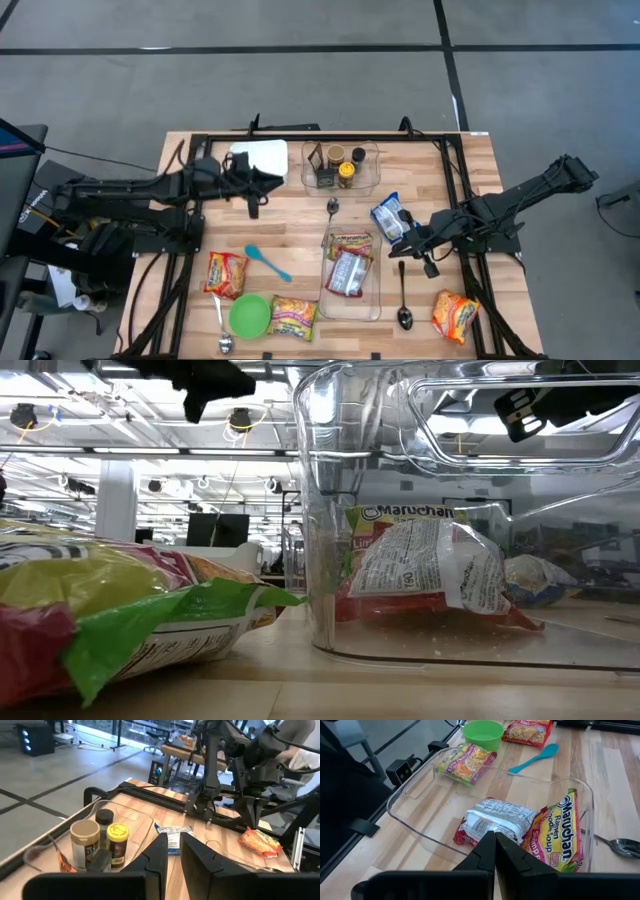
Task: Pick & Place Food Item
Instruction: Put the left orange noodle pack into the bottom transparent bin
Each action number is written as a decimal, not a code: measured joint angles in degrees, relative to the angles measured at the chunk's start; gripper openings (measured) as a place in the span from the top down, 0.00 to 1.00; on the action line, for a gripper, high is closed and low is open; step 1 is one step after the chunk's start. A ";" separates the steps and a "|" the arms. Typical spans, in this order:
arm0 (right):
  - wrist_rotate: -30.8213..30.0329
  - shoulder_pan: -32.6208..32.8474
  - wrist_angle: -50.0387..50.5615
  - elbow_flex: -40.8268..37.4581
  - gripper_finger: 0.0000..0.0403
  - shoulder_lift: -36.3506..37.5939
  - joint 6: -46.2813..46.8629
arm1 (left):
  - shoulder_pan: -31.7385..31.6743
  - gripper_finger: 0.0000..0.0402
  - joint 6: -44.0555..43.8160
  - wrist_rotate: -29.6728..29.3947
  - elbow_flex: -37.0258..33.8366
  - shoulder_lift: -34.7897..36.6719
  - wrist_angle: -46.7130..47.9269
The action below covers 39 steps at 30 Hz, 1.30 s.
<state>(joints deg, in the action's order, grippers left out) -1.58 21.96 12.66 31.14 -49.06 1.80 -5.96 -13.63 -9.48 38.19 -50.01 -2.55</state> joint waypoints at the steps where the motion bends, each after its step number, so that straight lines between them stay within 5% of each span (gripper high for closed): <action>1: 0.00 0.00 -0.02 0.00 1.00 0.00 0.34 | 1.08 0.89 -0.43 -1.56 -1.86 0.91 -0.99; 13: 0.00 0.00 -5.79 0.09 1.00 -2.80 4.19 | 6.36 0.89 -3.33 -4.05 -14.75 10.36 2.02; 26: -5.95 -3.66 -11.52 0.04 1.00 -11.69 -2.70 | 6.36 0.89 -3.66 -3.73 -16.45 13.01 5.08; 32: -5.84 -6.56 -12.57 0.04 1.00 -11.63 -2.73 | 6.32 0.89 -18.54 -3.55 -16.45 13.01 13.88; 39: -5.79 -8.21 -12.72 0.04 1.00 -11.76 -4.98 | 6.32 0.91 -35.69 7.88 -16.45 13.01 23.30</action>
<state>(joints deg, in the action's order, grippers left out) -7.38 13.75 -0.05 31.18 -60.82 -3.18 0.36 -49.32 -1.60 21.74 -36.99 20.75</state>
